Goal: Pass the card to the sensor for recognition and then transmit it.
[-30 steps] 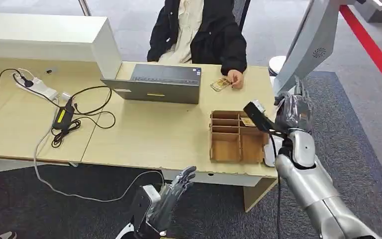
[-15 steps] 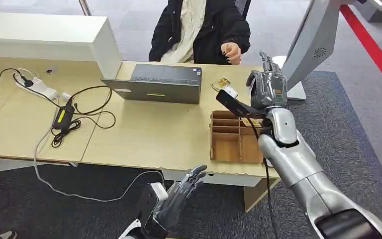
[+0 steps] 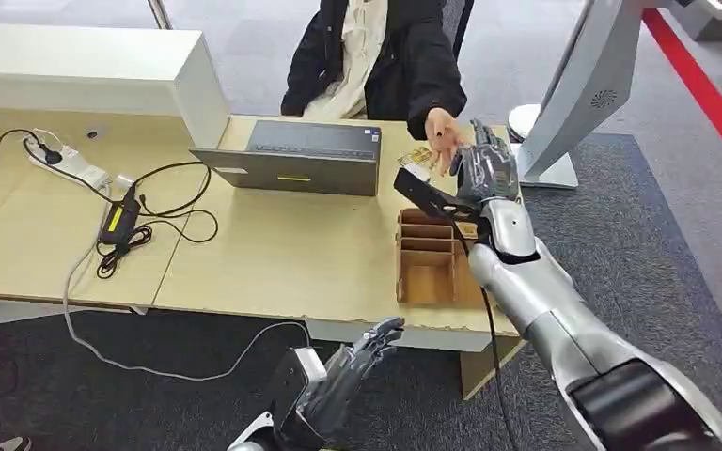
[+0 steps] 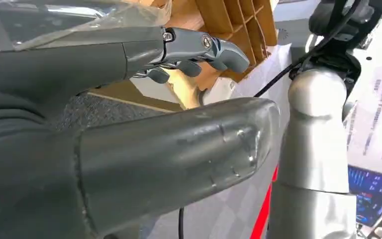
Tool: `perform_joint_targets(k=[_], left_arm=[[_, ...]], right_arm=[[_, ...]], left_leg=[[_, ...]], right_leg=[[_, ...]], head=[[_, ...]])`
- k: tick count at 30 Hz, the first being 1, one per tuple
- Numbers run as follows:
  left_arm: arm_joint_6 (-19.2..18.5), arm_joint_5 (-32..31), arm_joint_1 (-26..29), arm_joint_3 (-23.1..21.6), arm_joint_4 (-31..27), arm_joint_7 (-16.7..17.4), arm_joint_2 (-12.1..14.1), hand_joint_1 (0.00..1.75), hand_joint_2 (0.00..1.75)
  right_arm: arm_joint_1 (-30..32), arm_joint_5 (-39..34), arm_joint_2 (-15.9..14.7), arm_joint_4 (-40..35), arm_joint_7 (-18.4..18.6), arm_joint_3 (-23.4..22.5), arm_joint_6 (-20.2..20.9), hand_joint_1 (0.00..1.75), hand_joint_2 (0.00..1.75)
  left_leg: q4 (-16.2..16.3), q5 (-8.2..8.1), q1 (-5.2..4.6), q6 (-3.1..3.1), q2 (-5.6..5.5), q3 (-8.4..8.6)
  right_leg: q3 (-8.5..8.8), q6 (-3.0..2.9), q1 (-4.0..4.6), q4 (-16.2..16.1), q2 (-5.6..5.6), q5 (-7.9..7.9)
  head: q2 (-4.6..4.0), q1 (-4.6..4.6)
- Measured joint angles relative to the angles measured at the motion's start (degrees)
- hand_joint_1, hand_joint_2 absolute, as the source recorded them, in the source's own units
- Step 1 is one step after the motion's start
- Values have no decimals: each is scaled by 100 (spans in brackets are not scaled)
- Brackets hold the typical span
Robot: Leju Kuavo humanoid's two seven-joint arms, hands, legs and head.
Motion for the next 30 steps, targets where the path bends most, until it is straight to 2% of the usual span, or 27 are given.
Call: perform_joint_targets(k=[14,15,16,17,18,30], left_arm=[[-159,90,-103,0,184,-122,-42,0,0],[-177,96,-106,0,201,-142,-48,0,0],[-205,96,-108,0,214,-164,-55,0,0],[-221,98,-108,0,234,-186,-61,0,0],[-234,98,-108,0,251,-210,-70,0,0],[-328,72,-105,7,411,-358,-157,0,0]], right_arm=[[-331,20,70,797,378,149,-11,175,175],[-337,20,63,821,382,151,-26,154,175],[-342,15,59,848,385,157,-57,113,175],[-346,9,50,876,385,164,-96,17,175],[-348,0,46,896,385,168,-122,0,175],[-368,-79,22,1117,325,240,-249,0,175]], left_leg=[[1,0,0,0,0,2],[2,0,0,0,1,2],[2,0,0,0,1,2],[2,0,0,0,1,1],[2,0,0,0,1,2],[1,0,0,0,0,1]], right_leg=[[-1,0,0,0,0,0],[-1,0,0,0,0,0],[-1,0,0,-1,0,0],[-1,0,0,-1,0,0],[-1,0,0,-1,0,0],[-1,0,0,0,0,1]], head=[[0,0],[0,0],[0,0],[0,0],[0,0],[0,0]])
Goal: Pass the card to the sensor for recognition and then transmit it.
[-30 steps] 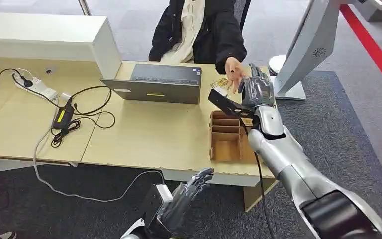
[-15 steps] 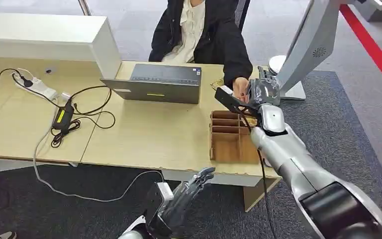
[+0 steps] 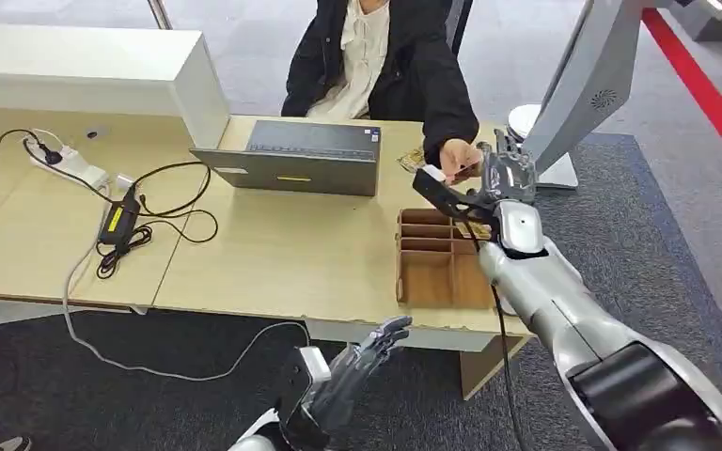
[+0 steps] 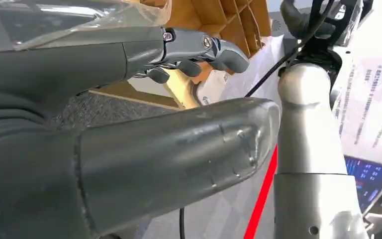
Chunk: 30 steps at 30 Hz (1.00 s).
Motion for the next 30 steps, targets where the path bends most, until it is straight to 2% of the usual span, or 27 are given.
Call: perform_joint_targets(k=[8,11,15,18,20,21,25,30], left_arm=[[-22,-46,2,11,107,-50,-31,0,0],[-22,-98,13,18,142,-50,-35,0,0],[48,-177,50,46,160,11,-48,0,0],[224,-229,90,81,168,111,-63,0,0],[319,-240,126,113,168,142,-70,0,0],[365,-245,152,131,168,153,-72,0,0],[492,-273,227,173,168,195,-74,0,0],[562,-304,280,225,166,214,-74,0,0]], right_arm=[[-1,-116,2,79,-133,13,-223,0,175],[0,-416,4,87,-410,11,-513,0,175],[59,-470,13,-124,-919,-76,-826,0,175],[347,-292,113,-677,-1787,-487,-868,0,175],[565,-635,203,-1059,-2249,-758,-876,0,175],[687,-836,236,-1260,-2358,-874,-883,0,175],[1267,-2126,273,-2231,-2402,-1154,-887,0,175],[1867,-2696,148,-3205,-2244,-1259,-890,0,175]], left_leg=[[0,0,0,0,0,0],[0,0,0,0,0,-1],[0,0,0,0,-1,0],[-1,0,2,0,-2,0],[-1,0,4,0,-3,0],[-1,0,5,0,-4,1],[-1,0,5,-1,-4,1],[-1,-1,0,0,0,2]], right_leg=[[0,0,0,0,0,0],[0,0,0,0,0,0],[1,0,0,1,1,0],[2,0,2,2,1,0],[1,-1,4,2,0,-1],[1,-1,5,2,-1,-2],[3,0,5,0,-1,-2],[2,1,0,-5,1,-1]], head=[[0,-2],[0,-2],[0,-2],[0,-2],[0,2],[0,-4],[0,0],[0,0]])
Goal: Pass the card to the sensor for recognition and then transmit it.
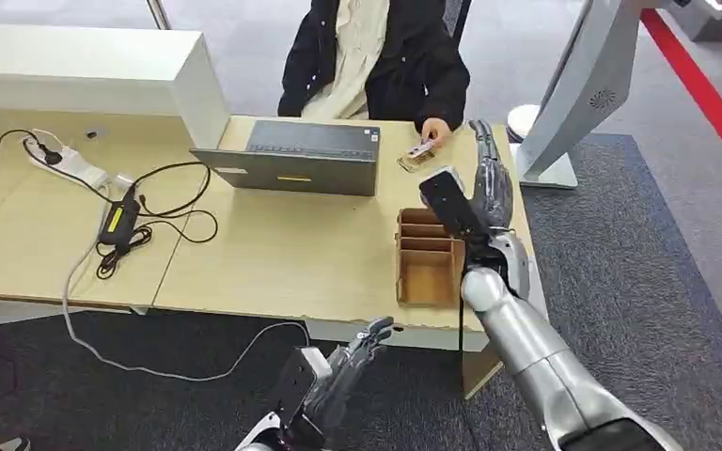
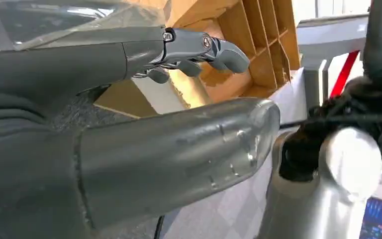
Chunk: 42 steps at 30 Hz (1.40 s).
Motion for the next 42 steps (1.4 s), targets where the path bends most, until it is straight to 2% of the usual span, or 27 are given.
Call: perform_joint_targets(k=[3,7,12,21,27,32,42], left_arm=[[54,-42,57,37,-4,50,0,0,0],[120,-87,117,52,-96,133,13,0,0],[232,-142,160,70,-225,291,50,0,0],[201,-35,161,63,-308,302,90,0,0],[194,28,149,20,-439,385,125,0,0],[170,35,131,-26,-522,417,160,0,0],[317,166,70,-166,-671,483,247,0,0]], right_arm=[[235,-137,-87,-363,218,15,2,0,175],[729,53,-203,-943,439,48,4,0,175],[1200,957,-382,-1418,942,85,4,0,175],[1290,2648,-686,-1107,1694,177,74,0,175],[1240,4044,-832,-732,2507,321,164,0,175],[1238,4293,-905,-430,2629,365,175,0,175],[1176,4331,-913,-60,2607,435,151,0,175]], left_leg=[[0,0,0,0,0,1],[-1,0,0,0,-1,-1],[-2,-1,1,-1,-1,-1],[-2,0,0,0,-2,-2],[-1,-1,0,-1,-1,-2],[-2,-1,0,-1,-1,-3],[-1,-1,0,0,-1,-2]], right_leg=[[0,0,0,0,0,0],[0,-1,1,1,0,0],[0,0,2,1,0,-1],[2,0,0,1,0,2],[1,0,0,1,0,0],[0,0,0,1,0,-1],[1,0,0,1,0,0]], head=[[0,0],[0,-2],[0,0],[2,0],[0,0],[0,-2],[0,-2]])
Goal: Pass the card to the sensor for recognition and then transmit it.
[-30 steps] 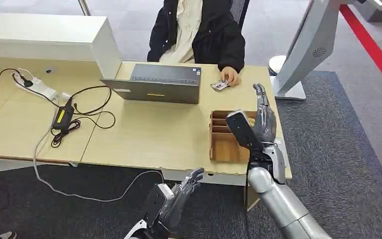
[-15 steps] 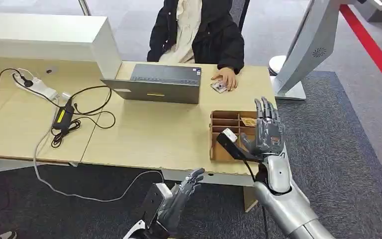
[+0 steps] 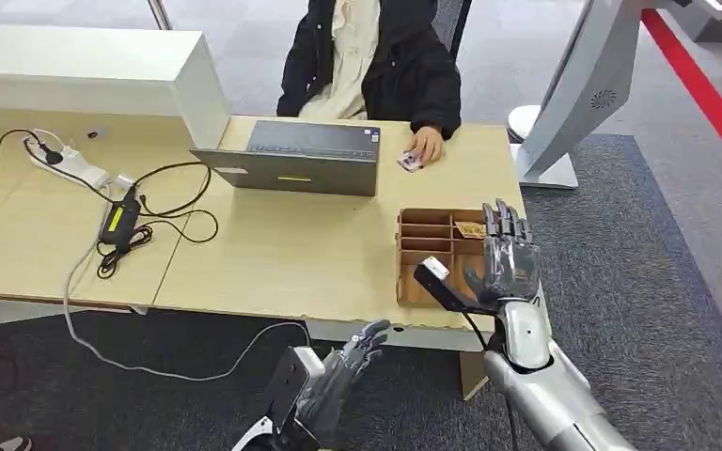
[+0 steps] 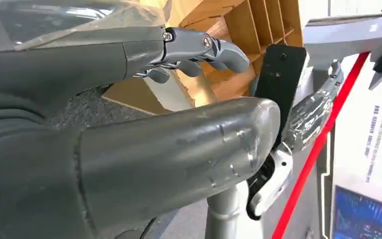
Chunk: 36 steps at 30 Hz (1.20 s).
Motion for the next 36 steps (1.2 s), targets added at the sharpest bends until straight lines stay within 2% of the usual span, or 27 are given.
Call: perform_joint_targets(k=[4,15,36], left_arm=[[-114,57,-119,-48,2,-31,48,0,0],[-131,74,-177,-83,0,-46,98,0,0],[-278,-116,-38,-90,4,-199,98,0,0]], right_arm=[[-9,35,0,77,2,0,-28,0,175],[-117,372,9,251,55,7,-83,0,175],[-476,288,116,807,-210,28,-87,0,175]], left_leg=[[0,0,0,0,0,0],[0,0,0,0,0,0],[0,0,0,0,0,-1]], right_leg=[[0,0,0,0,0,0],[0,0,0,0,0,0],[0,0,0,0,0,0]], head=[[0,2],[2,2],[0,0]])
